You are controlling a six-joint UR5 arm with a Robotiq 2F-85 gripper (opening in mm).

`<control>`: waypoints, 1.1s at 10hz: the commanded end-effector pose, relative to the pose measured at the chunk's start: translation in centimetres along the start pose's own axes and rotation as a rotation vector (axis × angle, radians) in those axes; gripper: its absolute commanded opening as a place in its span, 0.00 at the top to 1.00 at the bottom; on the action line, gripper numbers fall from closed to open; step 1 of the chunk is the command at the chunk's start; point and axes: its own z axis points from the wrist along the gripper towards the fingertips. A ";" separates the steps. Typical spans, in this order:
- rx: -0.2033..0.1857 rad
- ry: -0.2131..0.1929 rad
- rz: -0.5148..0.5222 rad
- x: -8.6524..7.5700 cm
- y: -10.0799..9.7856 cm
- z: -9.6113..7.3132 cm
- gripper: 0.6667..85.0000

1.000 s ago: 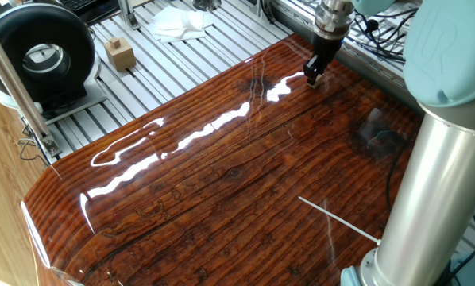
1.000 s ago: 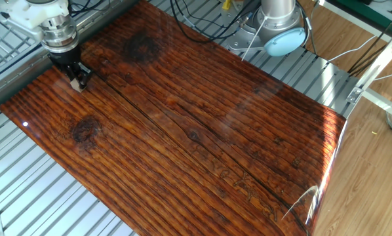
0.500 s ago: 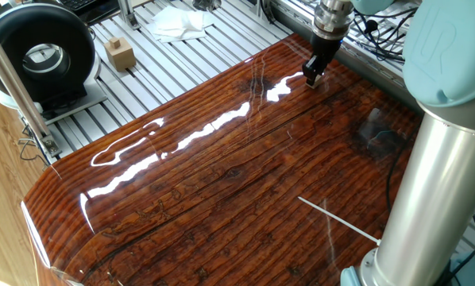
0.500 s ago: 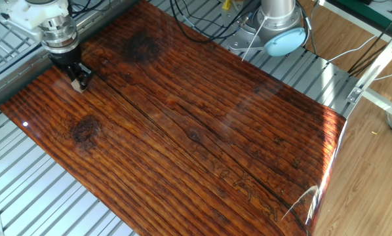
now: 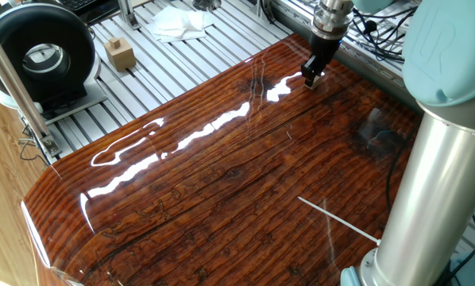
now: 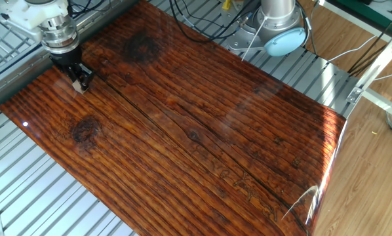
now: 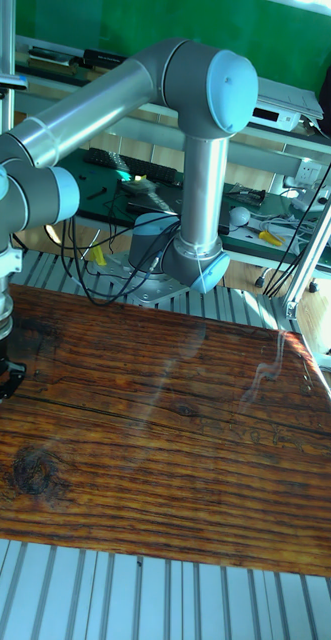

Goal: Hold a small block with the gripper and sweep it from left to right on the table

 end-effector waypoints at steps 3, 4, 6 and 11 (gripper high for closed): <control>-0.007 -0.003 0.011 -0.3 0.2 -0.1 1.00; -0.008 -0.003 0.014 -0.3 0.4 -0.1 1.00; -0.010 -0.002 0.016 -0.3 0.5 -0.1 1.00; -0.012 0.003 0.023 -0.4 1.0 -0.1 1.00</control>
